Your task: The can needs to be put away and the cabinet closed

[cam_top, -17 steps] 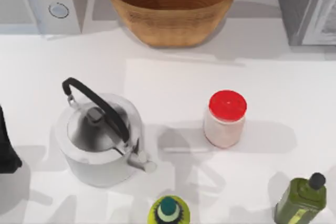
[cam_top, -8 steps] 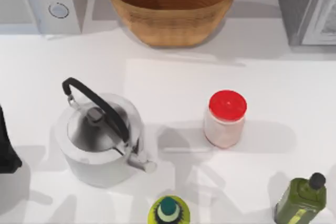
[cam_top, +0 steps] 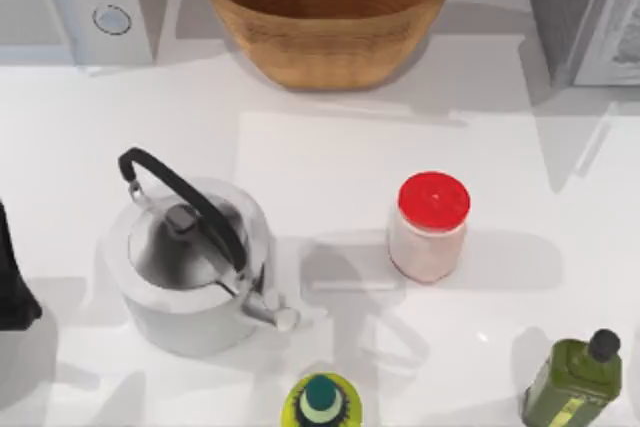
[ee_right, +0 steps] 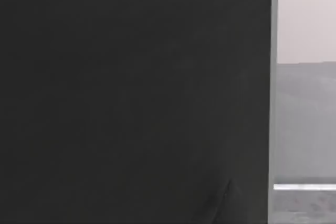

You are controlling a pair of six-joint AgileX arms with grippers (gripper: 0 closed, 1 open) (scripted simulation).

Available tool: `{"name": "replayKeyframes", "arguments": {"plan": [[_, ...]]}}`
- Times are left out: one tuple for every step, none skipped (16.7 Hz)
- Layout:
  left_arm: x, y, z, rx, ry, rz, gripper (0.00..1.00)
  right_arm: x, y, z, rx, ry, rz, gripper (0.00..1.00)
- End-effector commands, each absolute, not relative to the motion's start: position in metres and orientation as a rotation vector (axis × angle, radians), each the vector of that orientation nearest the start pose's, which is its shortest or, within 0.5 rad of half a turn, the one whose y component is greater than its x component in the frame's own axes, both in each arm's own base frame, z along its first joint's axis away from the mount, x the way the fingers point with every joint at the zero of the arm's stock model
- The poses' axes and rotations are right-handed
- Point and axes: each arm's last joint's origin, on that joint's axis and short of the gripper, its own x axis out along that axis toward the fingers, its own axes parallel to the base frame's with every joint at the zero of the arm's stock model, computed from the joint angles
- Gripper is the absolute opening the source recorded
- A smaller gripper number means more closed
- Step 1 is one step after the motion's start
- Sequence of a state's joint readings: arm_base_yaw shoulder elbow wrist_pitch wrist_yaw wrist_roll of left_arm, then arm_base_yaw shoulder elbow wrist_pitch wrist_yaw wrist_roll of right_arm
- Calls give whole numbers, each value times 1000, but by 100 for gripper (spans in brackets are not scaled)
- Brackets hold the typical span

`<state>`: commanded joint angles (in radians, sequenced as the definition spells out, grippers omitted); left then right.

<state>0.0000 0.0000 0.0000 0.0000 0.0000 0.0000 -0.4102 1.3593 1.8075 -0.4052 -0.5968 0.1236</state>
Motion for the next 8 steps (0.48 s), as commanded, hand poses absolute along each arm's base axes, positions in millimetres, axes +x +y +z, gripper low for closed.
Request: {"name": "replayKeyframes", "arguments": {"plan": [[106,-1,160,0,0,0,100,249,-62,526,86,-33,218,100],[106,-1,160,0,0,0,100,250,-42,530,85,-51,231,100],[106,-1,160,0,0,0,100,249,-23,534,84,-68,240,100],[106,-1,160,0,0,0,100,247,-5,537,85,-83,245,100],[106,-1,160,0,0,0,100,244,12,539,86,-96,244,100],[106,-1,160,0,0,0,100,241,26,540,87,-104,237,100],[106,-1,160,0,0,0,100,237,39,540,88,-107,225,100],[106,-1,160,0,0,0,100,234,50,539,87,-106,207,100]]}}
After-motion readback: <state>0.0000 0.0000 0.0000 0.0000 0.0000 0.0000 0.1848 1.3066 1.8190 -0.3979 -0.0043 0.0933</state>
